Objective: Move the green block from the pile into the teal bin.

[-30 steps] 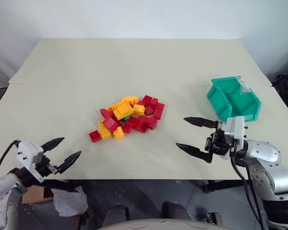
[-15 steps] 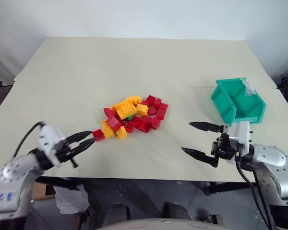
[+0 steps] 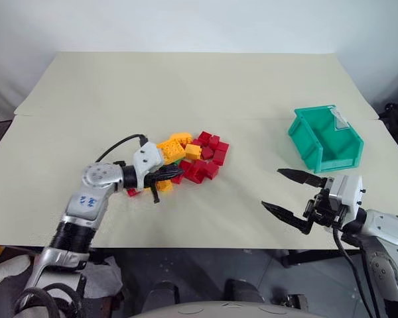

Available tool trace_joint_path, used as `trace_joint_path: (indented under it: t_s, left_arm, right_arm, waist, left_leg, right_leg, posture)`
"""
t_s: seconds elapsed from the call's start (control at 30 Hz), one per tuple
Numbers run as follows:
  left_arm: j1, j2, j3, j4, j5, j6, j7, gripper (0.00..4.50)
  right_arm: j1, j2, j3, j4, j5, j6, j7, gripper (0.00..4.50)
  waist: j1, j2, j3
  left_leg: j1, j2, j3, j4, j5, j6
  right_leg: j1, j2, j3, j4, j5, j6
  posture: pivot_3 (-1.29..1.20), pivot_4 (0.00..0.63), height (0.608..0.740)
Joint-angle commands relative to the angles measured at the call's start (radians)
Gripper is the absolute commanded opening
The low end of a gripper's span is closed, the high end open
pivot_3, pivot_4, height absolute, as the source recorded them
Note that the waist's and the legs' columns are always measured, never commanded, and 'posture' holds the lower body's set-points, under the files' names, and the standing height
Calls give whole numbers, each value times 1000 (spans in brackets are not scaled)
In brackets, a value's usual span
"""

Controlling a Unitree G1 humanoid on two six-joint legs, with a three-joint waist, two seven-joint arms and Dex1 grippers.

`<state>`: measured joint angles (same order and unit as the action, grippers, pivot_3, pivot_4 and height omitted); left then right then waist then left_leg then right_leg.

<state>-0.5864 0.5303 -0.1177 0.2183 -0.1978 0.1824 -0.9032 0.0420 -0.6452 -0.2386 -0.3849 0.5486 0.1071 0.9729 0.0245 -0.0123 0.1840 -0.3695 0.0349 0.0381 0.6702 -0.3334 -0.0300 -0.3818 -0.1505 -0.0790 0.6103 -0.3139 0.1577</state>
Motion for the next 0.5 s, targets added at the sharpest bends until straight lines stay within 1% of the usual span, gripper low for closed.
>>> trace_joint_path:
  t_s: [0.03,0.1,0.17,0.2,0.33,0.4,0.5]
  left_arm:
    - [-67,-7,32,119,41,-6,72,38]
    - [-110,-14,57,220,56,-32,123,38]
    - [-153,-37,100,313,44,-136,153,38]
    - [-169,-45,111,350,44,-149,166,38]
    - [-204,-47,109,466,101,-211,220,38]
    - [-199,-43,114,477,99,-232,202,38]
    - [-164,-27,115,416,63,-244,107,38]
  right_arm:
    - [13,11,-12,-57,6,-12,-28,4500]
    - [15,14,-10,-60,3,-12,-38,4500]
    - [10,21,3,-59,-4,-15,-48,4500]
    - [6,25,9,-58,-7,-15,-53,4500]
    - [-17,42,41,-52,-17,-15,-67,4500]
    - [-28,47,55,-49,-18,-13,-69,4500]
    - [-43,47,65,-41,-18,-11,-71,4500]
  waist:
    - [0,0,0]
    - [0,0,0]
    - [0,0,0]
    - [0,0,0]
    - [0,0,0]
    - [-1,0,0]
    - [-1,0,0]
  left_leg:
    - [0,0,0,0,0,0]
    - [0,0,0,1,0,0]
    - [0,0,0,2,0,0]
    - [0,0,0,2,0,0]
    - [-1,0,0,3,0,0]
    - [-1,0,0,3,0,0]
    - [-1,0,0,3,0,0]
  right_leg:
    - [0,0,0,0,0,0]
    - [0,0,0,0,0,0]
    - [0,0,0,1,0,0]
    - [0,0,0,1,0,0]
    - [0,0,0,1,0,0]
    - [0,0,0,1,0,0]
    - [0,0,0,2,0,1]
  posture:
    - [0,150,740]
    - [0,150,740]
    - [0,150,740]
    - [0,150,740]
    - [0,150,740]
    - [0,150,740]
    - [0,150,740]
